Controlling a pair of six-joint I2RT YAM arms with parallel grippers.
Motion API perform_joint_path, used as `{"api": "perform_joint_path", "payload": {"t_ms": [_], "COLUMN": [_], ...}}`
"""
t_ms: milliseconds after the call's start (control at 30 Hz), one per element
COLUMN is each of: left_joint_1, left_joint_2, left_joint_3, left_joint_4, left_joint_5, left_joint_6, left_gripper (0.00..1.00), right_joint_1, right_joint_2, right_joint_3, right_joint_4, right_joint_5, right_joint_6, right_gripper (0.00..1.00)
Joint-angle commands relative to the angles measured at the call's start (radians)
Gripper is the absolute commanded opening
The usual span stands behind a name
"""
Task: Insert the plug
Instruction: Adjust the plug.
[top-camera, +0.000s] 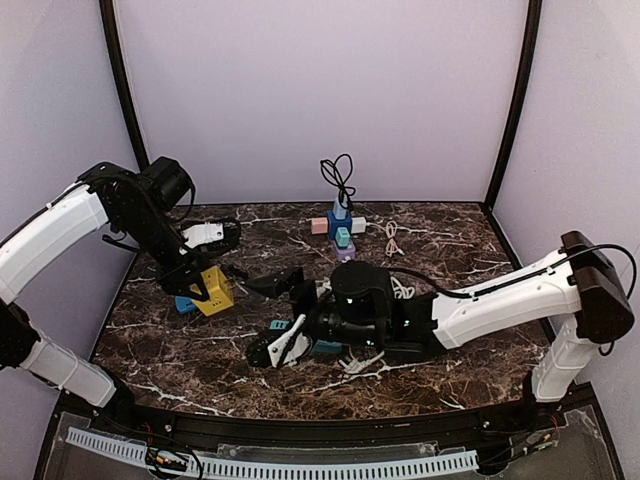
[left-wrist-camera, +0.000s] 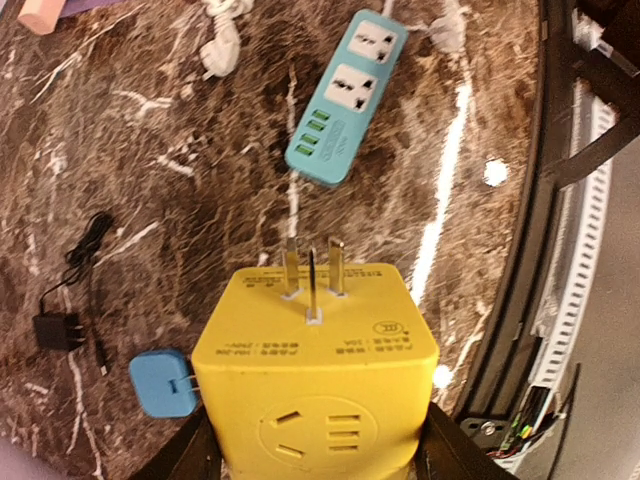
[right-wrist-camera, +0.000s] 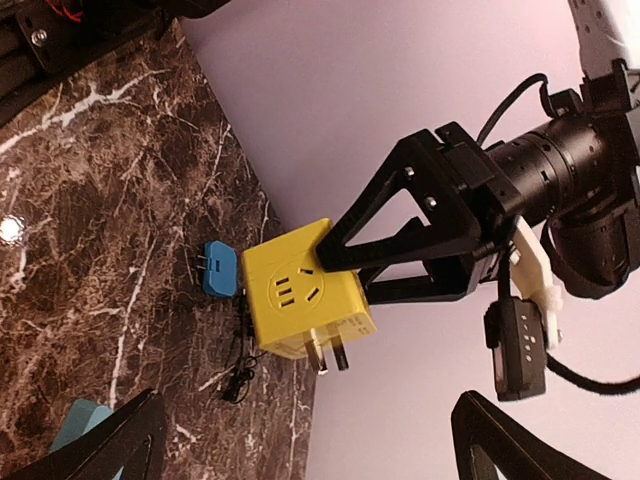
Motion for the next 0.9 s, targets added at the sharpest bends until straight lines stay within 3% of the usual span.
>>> {"api": "perform_joint_path", "payload": {"t_ms": [0,200,433,533,667,733,800,833,867], "left_joint_1": [-0.041,-0.188,-0.351,-0.389,-0.445,-0.475,-0.496,-0.501,-0.502], "left_joint_2": [-0.035,-0.07,-0.147,-0.149,-0.172,-0.222,-0.311,-0.342,-0.398], "left_joint_3": [0.025,0.031,-0.068,-0.07,-0.1,-0.211,-0.387,-0.455,-0.597], "left_joint_4": [0.043,0.034,0.188,0.263,0.391,0.555,0.854,1.113,1.256], "left_joint_5": [-0.354,-0.636,-0.984,-1.026,-1.08,-1.106,-1.075,-1.045,-0.956], "left_joint_6": [0.014,0.142,0.461,0.53,0.647,0.803,1.183,1.295,1.521], "left_gripper": [0.01,0.01,0.01,0.01,0.01,0.01,0.01,0.01,0.01], "right_joint_1": [-0.068,-0.16,-0.219,-0.233,-0.255,-0.269,-0.28,-0.281,-0.281], "right_joint_2": [-0.16,-0.259,-0.279,-0.273,-0.27,-0.256,-0.24,-0.234,-0.226], "right_joint_3": [-0.042,-0.106,-0.152,-0.13,-0.024,0.057,0.122,0.14,0.152], "right_joint_4": [-0.107,-0.105,-0.015,-0.024,-0.189,-0.3,-0.387,-0.405,-0.411], "right_joint_5": [-0.16,-0.212,-0.172,-0.085,-0.05,-0.031,-0.023,-0.03,-0.038], "right_joint_6": [0.344,0.628,0.788,0.883,1.027,1.118,1.204,1.237,1.261], "right_gripper": [0.99,0.99,0.99,0.99,0.99,0.99,0.99,0.99,0.99]}}
